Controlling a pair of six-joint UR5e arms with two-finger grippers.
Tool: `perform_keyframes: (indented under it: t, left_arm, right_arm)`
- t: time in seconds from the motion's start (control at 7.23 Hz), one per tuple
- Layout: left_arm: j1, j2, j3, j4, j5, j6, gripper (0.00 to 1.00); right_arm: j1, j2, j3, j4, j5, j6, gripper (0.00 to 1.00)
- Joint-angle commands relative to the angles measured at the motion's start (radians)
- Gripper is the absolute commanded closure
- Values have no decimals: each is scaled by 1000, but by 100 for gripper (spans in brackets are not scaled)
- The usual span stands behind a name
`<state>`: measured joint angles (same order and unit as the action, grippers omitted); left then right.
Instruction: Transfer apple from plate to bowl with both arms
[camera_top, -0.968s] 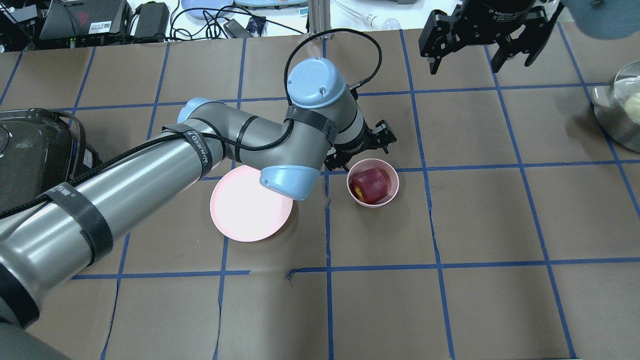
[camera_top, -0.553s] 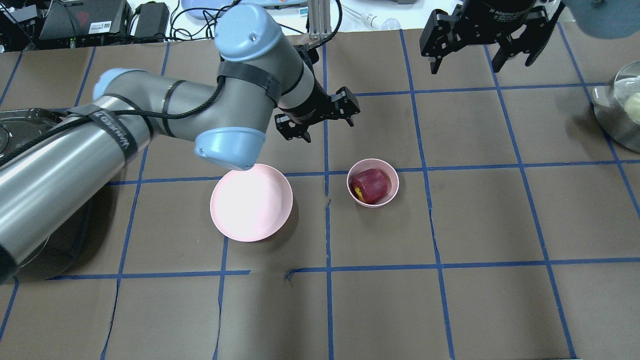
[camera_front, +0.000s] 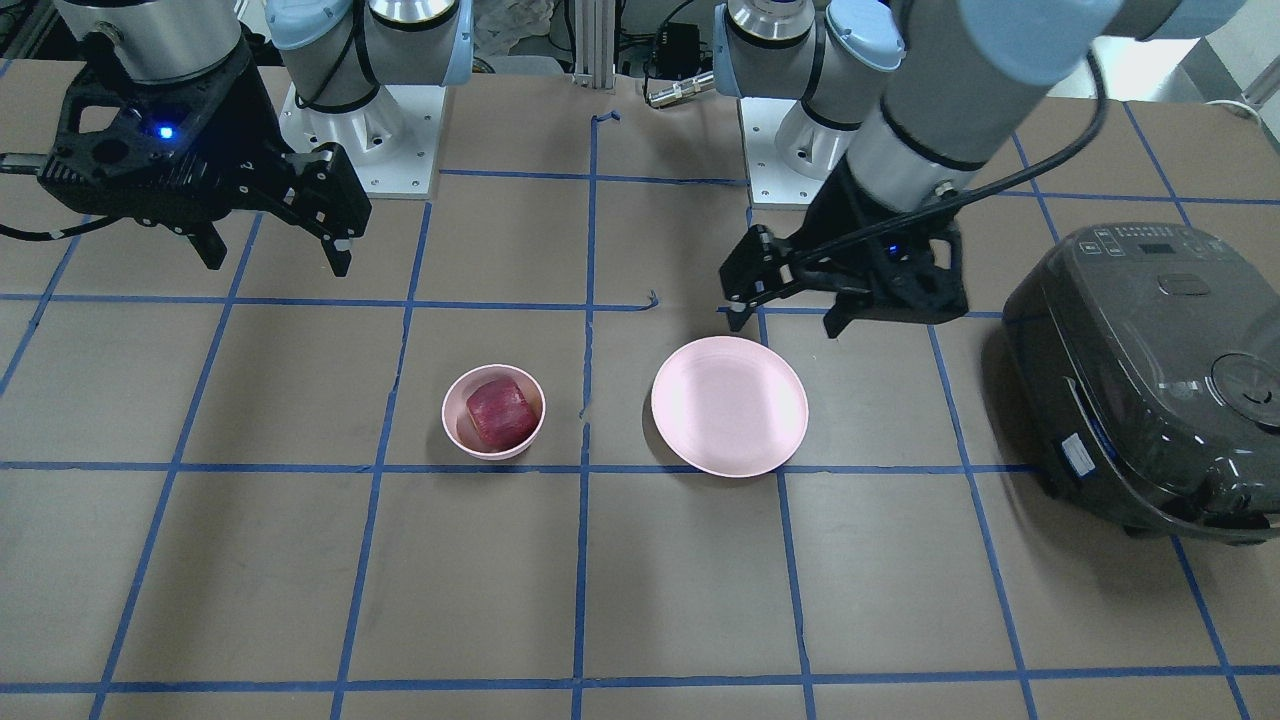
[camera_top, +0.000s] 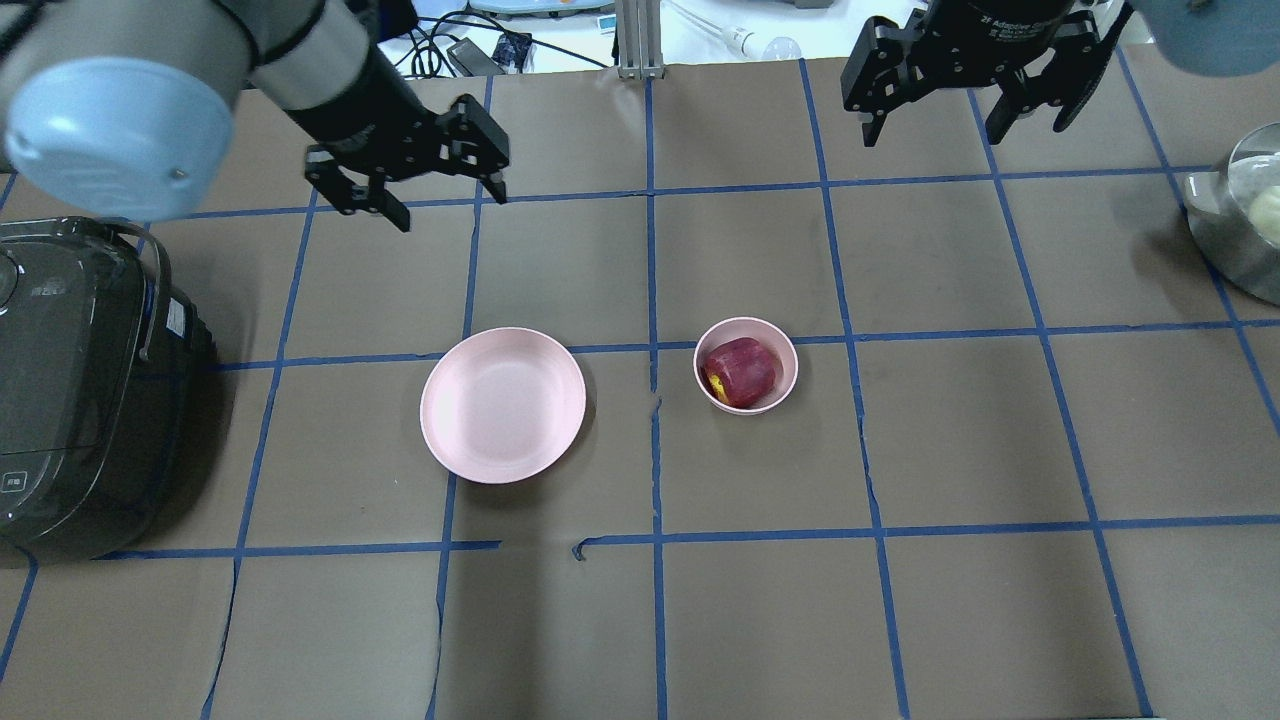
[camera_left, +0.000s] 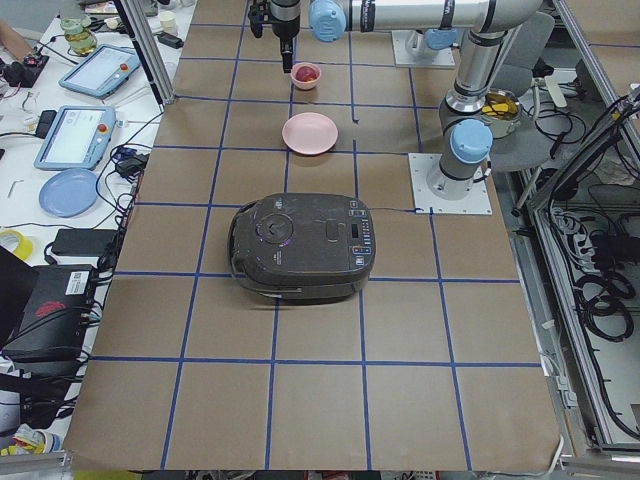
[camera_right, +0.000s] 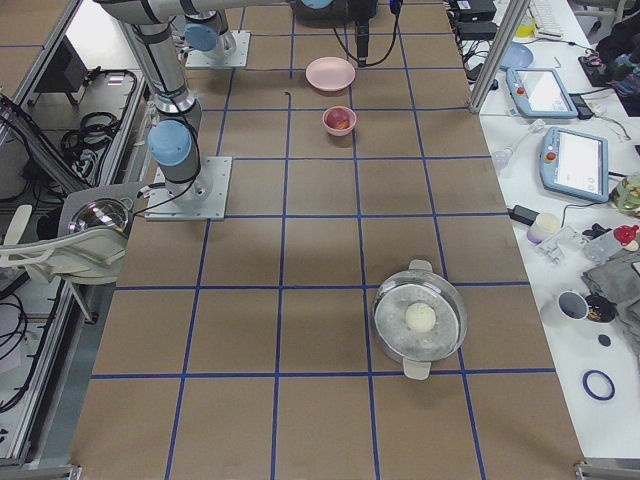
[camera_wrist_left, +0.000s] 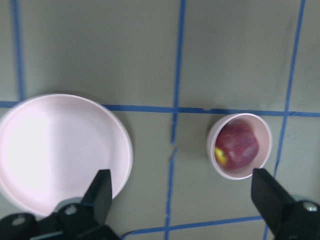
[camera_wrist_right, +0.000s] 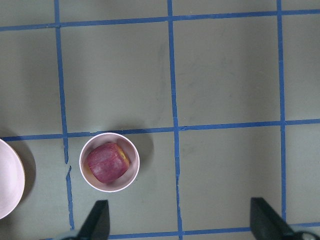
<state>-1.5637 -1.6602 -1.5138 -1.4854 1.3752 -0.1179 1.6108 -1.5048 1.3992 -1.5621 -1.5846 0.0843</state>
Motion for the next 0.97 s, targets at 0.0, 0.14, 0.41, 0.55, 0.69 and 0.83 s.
perform_keyframes:
  t: [0.0, 0.14, 0.41, 0.55, 0.69, 0.83]
  left_arm:
    - [42, 14, 47, -65, 114, 27, 0]
    - [42, 19, 44, -65, 114, 26, 0]
    - [42, 25, 35, -65, 116, 27, 0]
    - [42, 25, 35, -67, 116, 26, 0]
    - [42, 25, 35, -65, 116, 26, 0]
    - [41, 25, 34, -65, 111, 26, 0]
  right_arm:
    - [0, 0, 3, 1, 0, 0, 0]
    - [0, 0, 3, 1, 0, -1, 0]
    - [1, 0, 3, 1, 0, -3, 0]
    - [1, 2, 3, 1, 0, -1, 0]
    - [0, 2, 4, 5, 0, 2, 0]
    - [3, 0, 4, 5, -2, 5, 0]
